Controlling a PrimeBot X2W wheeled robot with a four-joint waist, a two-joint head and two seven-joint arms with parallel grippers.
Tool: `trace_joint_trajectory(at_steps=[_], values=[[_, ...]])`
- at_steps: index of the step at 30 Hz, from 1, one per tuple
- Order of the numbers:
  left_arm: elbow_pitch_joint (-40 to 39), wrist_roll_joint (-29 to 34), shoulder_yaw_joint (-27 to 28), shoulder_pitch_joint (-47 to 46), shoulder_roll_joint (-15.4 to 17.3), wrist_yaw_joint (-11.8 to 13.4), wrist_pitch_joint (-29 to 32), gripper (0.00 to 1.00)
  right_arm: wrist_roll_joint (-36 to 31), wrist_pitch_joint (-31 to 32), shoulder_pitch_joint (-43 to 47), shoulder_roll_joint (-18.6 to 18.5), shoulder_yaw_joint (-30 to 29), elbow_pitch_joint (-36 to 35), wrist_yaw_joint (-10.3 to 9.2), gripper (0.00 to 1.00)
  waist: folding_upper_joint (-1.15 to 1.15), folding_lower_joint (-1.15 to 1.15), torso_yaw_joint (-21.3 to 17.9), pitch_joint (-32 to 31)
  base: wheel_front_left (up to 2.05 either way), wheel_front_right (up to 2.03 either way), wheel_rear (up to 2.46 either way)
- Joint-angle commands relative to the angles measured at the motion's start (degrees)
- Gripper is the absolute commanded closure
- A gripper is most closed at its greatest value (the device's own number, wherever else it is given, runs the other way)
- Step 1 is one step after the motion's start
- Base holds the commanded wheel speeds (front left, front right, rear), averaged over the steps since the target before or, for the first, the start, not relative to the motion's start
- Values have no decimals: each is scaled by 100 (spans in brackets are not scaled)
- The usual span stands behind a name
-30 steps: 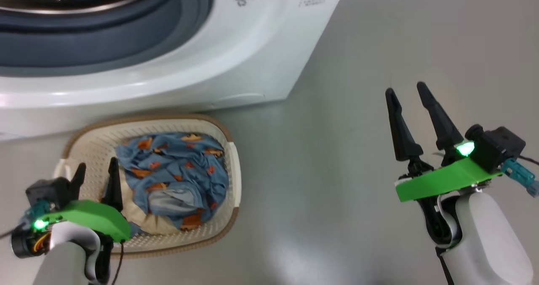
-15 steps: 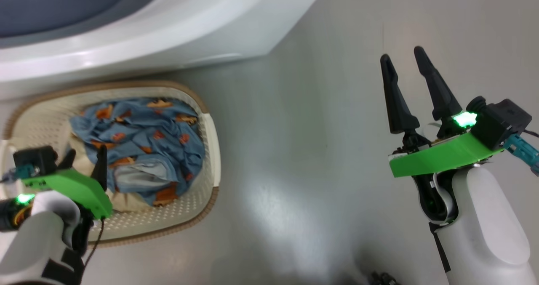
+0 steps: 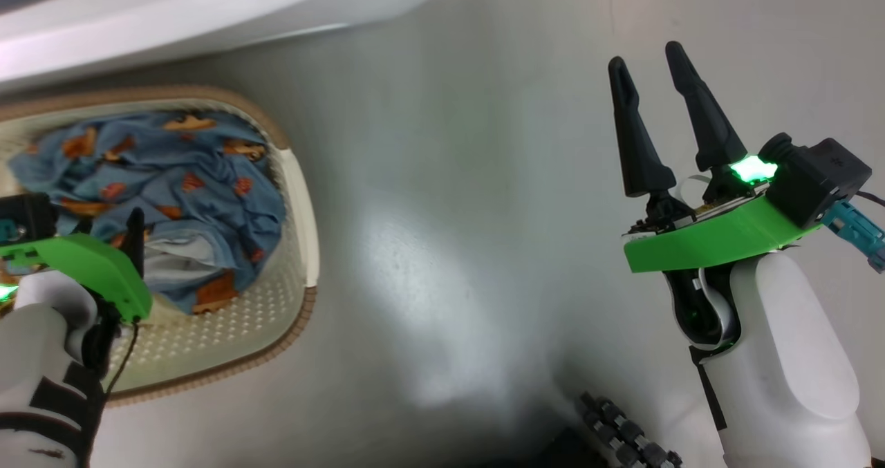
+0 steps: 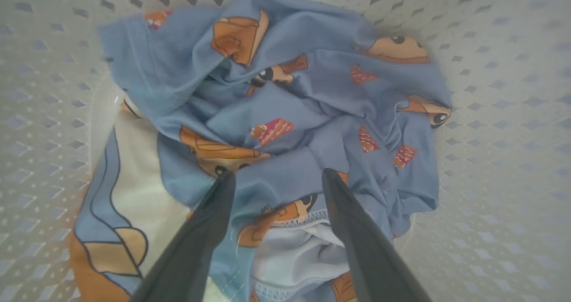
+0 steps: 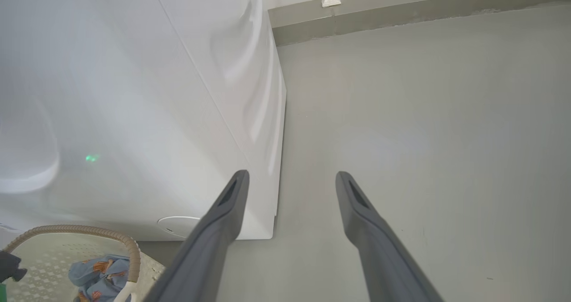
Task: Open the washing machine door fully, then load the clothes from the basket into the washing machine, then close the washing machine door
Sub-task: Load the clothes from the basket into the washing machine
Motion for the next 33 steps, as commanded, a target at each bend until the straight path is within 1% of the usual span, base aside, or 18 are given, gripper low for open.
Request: trace_joint_trajectory(at_steps=[1,6,14,17,19,20,21,27,33], values=[[105,-82,48,7,261,-8,92,0,-37,-27,59,32,109,-154,9,0,-1,0,-180,237,0,0,0],[246,-282,-90,-134,274,-8,182,0,-71,-27,40,45,128,-187,9,0,-1,0,-254,359,0,0,0],[252,-525,-537,-218,259,-9,673,0,-99,-27,49,23,129,-214,9,0,-1,0,-291,475,0,0,0],[345,-543,-621,-339,333,-9,639,0,-109,-27,51,32,170,-211,9,0,-1,0,-330,488,0,0,0],[381,-562,-707,-386,282,-9,685,0,-109,-27,54,40,198,-203,9,0,-1,0,-354,472,0,0,0],[379,-584,-761,-397,247,-9,747,46,-105,-27,60,43,207,-198,9,0,-1,0,-361,463,0,0,0],[369,-605,-814,-407,229,-9,789,100,-101,-27,65,45,211,-191,9,0,-1,0,-363,454,0,0,0],[366,-789,-944,-382,237,-9,808,100,-78,-27,65,54,192,-161,9,0,-1,0,-372,358,0,0,0],[356,-978,-1032,-240,255,-9,460,100,-60,-27,52,66,183,-143,9,0,-1,0,-287,137,0,0,0]])
